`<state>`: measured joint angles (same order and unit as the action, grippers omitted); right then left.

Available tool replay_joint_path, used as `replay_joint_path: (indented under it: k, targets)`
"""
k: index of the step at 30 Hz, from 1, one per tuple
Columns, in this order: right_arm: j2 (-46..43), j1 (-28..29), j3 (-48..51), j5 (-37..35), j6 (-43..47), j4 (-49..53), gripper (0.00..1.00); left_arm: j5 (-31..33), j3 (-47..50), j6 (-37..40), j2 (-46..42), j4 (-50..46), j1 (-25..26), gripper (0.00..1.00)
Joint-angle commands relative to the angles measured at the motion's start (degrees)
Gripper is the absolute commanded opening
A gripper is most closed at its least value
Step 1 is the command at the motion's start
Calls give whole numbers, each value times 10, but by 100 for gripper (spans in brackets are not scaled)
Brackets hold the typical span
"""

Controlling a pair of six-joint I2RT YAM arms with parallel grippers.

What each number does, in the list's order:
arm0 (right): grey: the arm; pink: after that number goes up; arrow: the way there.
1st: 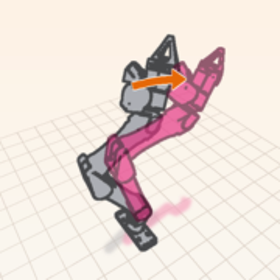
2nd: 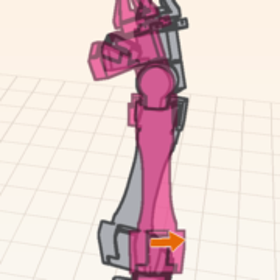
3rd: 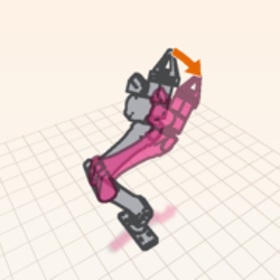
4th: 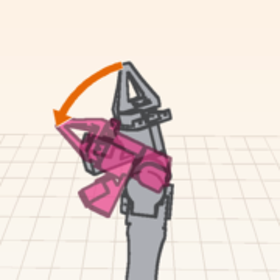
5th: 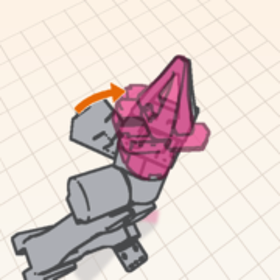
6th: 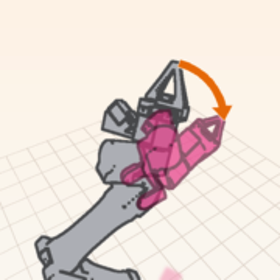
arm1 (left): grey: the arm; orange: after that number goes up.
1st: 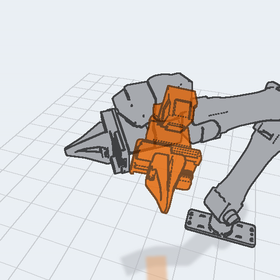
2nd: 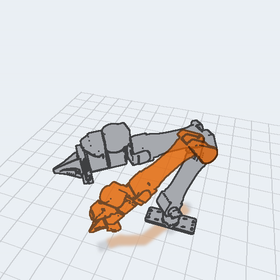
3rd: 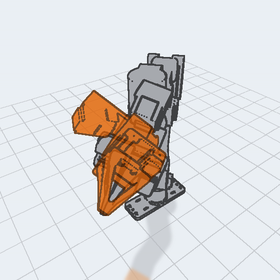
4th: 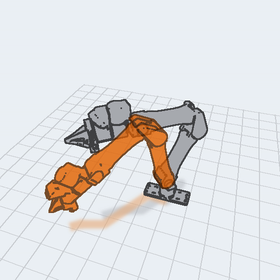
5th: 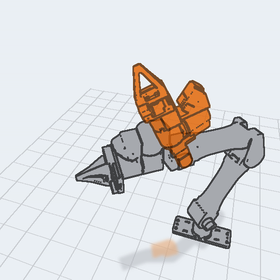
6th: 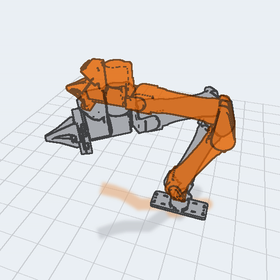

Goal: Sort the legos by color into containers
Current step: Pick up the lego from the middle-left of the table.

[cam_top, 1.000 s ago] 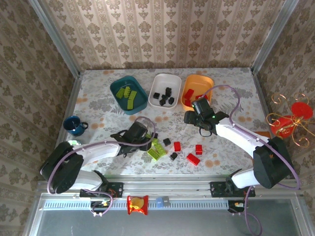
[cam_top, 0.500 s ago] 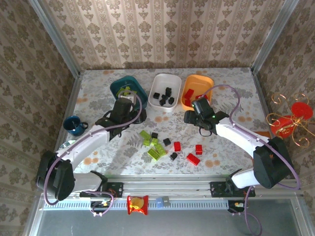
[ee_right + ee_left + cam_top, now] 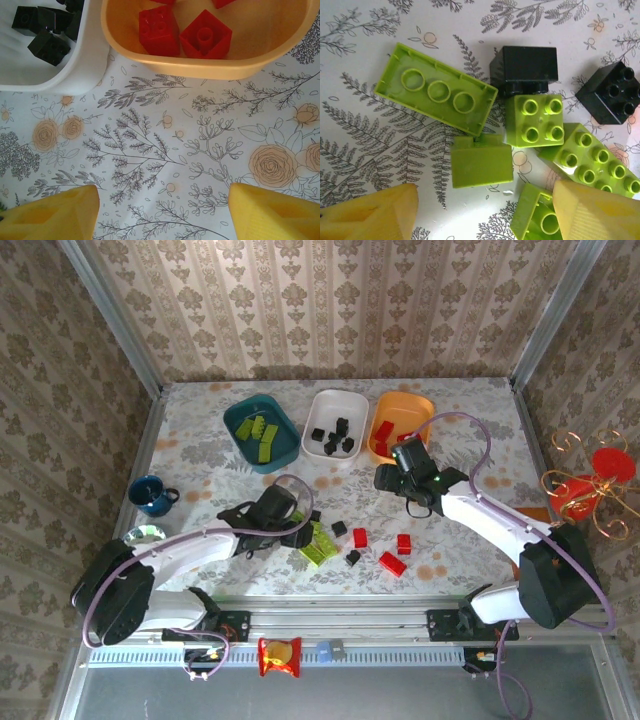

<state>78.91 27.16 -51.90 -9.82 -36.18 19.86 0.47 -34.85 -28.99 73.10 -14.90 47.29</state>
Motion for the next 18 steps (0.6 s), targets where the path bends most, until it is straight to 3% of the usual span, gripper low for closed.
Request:
replay_joint_path:
  k: [1,13,18]
  targets:
    - [4,4,7,1,-8,5,70,11,-4,-11,24,11,6,69]
    - [-17,4,16,-12,-3,14,70,8,-40,1,109,55,-1,57]
    - [-16,4,16,-12,-3,12,70,16,-46,9,106,50,-4,45]
